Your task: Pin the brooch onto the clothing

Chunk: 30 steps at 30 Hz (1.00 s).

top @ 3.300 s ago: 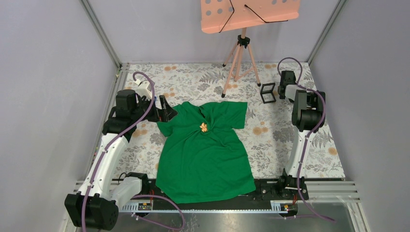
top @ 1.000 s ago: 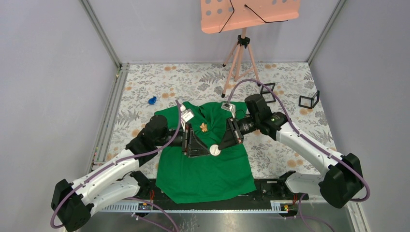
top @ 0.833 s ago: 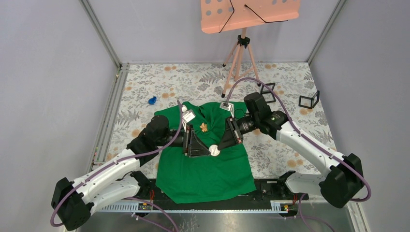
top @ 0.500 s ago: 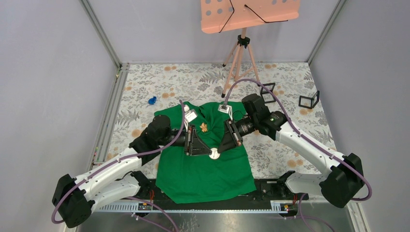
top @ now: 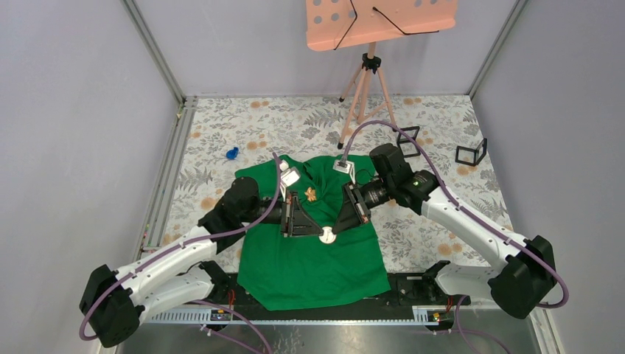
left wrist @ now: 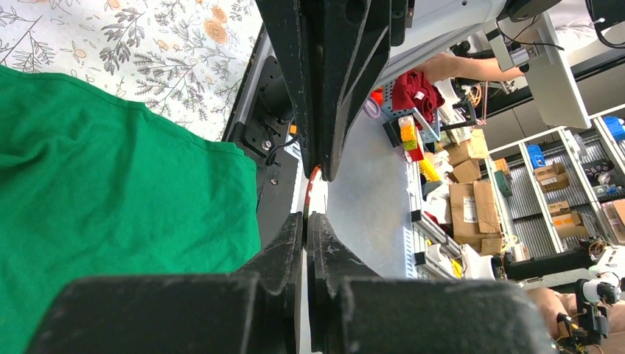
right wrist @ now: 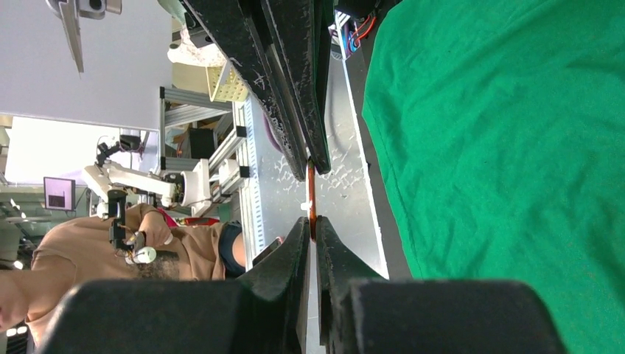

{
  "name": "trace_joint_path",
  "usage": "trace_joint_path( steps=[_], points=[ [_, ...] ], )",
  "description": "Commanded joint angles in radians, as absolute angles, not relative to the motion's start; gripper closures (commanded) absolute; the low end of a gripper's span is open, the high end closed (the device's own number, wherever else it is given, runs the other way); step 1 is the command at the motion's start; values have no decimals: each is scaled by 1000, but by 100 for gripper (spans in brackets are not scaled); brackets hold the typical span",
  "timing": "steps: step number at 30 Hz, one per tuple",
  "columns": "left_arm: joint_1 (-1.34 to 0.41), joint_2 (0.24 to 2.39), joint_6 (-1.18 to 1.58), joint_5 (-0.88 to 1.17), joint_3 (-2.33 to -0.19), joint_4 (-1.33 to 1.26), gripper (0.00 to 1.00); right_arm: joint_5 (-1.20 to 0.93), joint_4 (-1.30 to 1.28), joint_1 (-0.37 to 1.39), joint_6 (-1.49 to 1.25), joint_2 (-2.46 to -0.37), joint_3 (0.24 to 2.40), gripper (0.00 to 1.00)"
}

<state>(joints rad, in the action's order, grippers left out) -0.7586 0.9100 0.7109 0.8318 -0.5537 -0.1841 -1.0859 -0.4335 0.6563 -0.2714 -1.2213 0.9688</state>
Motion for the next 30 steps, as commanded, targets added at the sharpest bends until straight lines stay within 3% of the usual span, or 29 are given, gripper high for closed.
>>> trace_joint_path(
  steps=[1, 6, 9, 11, 19, 25, 30],
  points=[
    [-774, 876, 734, 823, -539, -291, 100, -1037, -331, 668, -340, -1178, 966, 100],
    [-774, 839, 738, 760, -512, -303, 100, -948, -314, 668, -362, -1133, 939, 61],
    [-774, 824, 745, 712, -498, -311, 100, -870, -313, 661, -373, -1072, 915, 44],
    [-775, 821, 760, 675, -486, -335, 100, -828, -310, 647, -387, -1018, 896, 38],
    [-776, 810, 860, 530, -442, -492, 100, -650, -152, 551, -558, -754, 724, 28],
    [-790, 777, 870, 450, -435, -526, 100, -564, 151, 551, -775, -588, 515, 27],
    [-821, 759, 870, 381, -424, -552, 100, -587, 412, 551, -941, -578, 385, 27]
  ],
)
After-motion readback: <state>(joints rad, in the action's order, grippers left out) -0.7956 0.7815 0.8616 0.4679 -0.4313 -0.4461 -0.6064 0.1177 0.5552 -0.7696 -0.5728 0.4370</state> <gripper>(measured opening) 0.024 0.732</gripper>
